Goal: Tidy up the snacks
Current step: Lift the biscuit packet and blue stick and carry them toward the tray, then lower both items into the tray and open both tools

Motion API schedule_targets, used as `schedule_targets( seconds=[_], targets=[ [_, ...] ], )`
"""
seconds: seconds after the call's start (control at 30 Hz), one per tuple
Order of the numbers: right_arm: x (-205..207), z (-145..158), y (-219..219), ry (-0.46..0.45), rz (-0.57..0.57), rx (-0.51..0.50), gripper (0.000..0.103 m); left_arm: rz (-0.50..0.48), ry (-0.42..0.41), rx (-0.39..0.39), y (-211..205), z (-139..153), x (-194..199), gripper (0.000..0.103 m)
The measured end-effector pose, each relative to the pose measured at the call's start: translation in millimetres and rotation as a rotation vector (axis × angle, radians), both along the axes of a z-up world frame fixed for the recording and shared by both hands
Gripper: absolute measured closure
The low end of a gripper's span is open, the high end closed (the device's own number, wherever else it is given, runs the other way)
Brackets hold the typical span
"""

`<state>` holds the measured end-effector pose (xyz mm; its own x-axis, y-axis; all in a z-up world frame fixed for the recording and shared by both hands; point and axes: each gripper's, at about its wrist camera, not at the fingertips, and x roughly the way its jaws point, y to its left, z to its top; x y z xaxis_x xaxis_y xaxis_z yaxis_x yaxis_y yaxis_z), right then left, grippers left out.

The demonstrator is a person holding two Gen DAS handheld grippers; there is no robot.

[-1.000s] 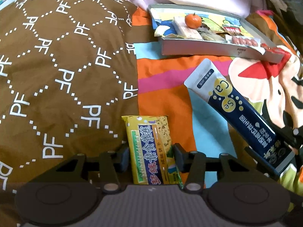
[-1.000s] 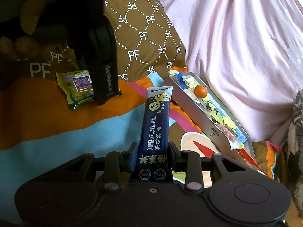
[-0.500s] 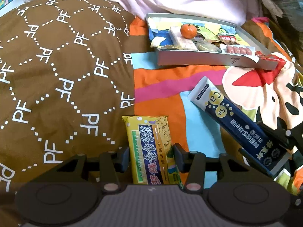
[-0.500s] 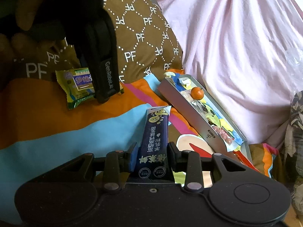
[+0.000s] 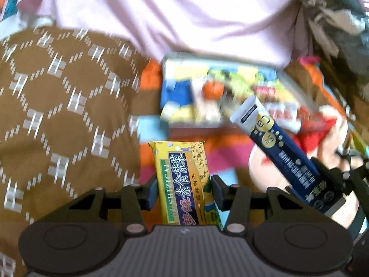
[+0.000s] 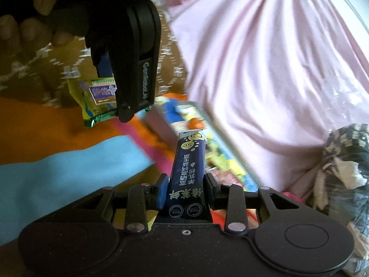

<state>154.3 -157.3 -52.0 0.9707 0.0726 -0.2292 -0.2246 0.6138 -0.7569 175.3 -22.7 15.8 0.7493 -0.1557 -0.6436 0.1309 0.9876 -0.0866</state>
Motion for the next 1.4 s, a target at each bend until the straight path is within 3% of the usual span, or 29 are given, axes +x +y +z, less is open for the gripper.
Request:
schedule_targets(
  seconds=[0.23, 0.33, 0.63, 0.97, 1.13, 1.4],
  targets=[
    [66.9, 33.2, 6.3, -0.057, -0.057, 0.054, 0.067, 0.011, -0.106, -0.010, -13.5, 40.0, 67.8, 0.051],
    [98.9, 36.2, 8.3, -0.054, -0.094, 0.089, 0.067, 0.021, -0.113, 0.007, -16.4, 44.6, 97.4, 0.051],
    [140.6, 13.8, 16.4, 0.026, -0.145, 0.099, 0.067, 0.028, -0.063, 0.047, -18.5, 23.4, 155.1, 0.051],
    [142.6, 8.9, 21.6, 0.066, -0.158, 0.143, 0.065, 0.021, -0.036, 0.031, -14.4, 2.7, 160.4, 0.051],
    [140.8, 16.0, 24.6, 0.068, -0.168, 0.173, 0.051, 0.025, -0.028, 0.017, -13.5, 4.1, 161.5, 0.050],
    [135.4, 29.3, 21.4, 0.059, -0.188, 0.234, 0.032, 0.046, -0.026, -0.003, -8.7, 7.8, 157.7, 0.037]
  ],
)
